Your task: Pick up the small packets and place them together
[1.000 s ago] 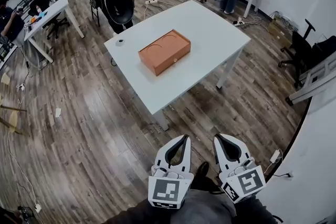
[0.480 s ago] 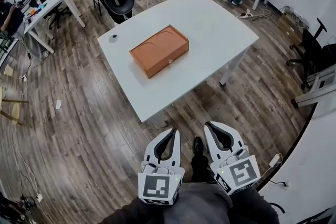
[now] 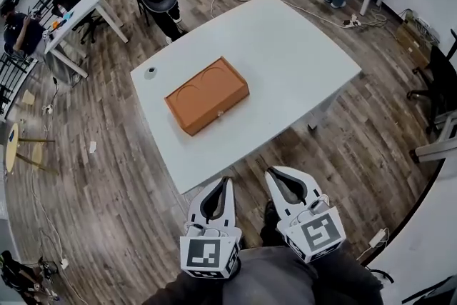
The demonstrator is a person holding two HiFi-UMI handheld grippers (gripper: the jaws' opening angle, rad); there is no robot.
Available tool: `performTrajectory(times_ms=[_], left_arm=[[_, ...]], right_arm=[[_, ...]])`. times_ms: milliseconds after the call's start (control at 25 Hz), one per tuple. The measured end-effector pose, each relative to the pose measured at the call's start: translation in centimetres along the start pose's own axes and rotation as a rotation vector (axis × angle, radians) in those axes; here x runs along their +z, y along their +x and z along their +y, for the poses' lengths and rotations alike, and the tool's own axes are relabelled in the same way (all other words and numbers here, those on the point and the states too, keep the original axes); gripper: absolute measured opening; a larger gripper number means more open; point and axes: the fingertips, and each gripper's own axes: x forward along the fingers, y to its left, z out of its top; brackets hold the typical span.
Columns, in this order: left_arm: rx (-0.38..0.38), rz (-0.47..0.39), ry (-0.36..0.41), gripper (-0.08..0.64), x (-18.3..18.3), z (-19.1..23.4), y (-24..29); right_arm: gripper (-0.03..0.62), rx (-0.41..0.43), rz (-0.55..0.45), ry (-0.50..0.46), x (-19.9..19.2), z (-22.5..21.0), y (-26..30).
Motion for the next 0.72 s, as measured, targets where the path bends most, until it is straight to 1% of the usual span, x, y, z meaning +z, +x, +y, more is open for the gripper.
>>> performTrajectory(times_ms=[160, 240, 480, 720], left_arm=[[0.043, 0.006, 0.007, -0.003, 1.5, -1.0, 1.4], [0.071, 0.009, 0.017, -0.003, 2.0, -0.8, 1.7], [0.166, 0.004, 0.021, -0.003, 2.5, 2.0, 2.2], [0.205, -0.007, -0.008, -0.003, 2.3, 4.7, 2.6]], right_arm=[[0.007, 0.049, -0.011, 0.0, 1.1, -2.3, 0.8], [0.006, 0.071, -0.026, 0.004, 1.7, -2.8, 1.5], [0.006, 0.146, -0.02, 0.009, 1.4, -2.6, 3.8], [0.006, 0.152, -0.005, -0.006, 1.2, -2.7, 5.8]])
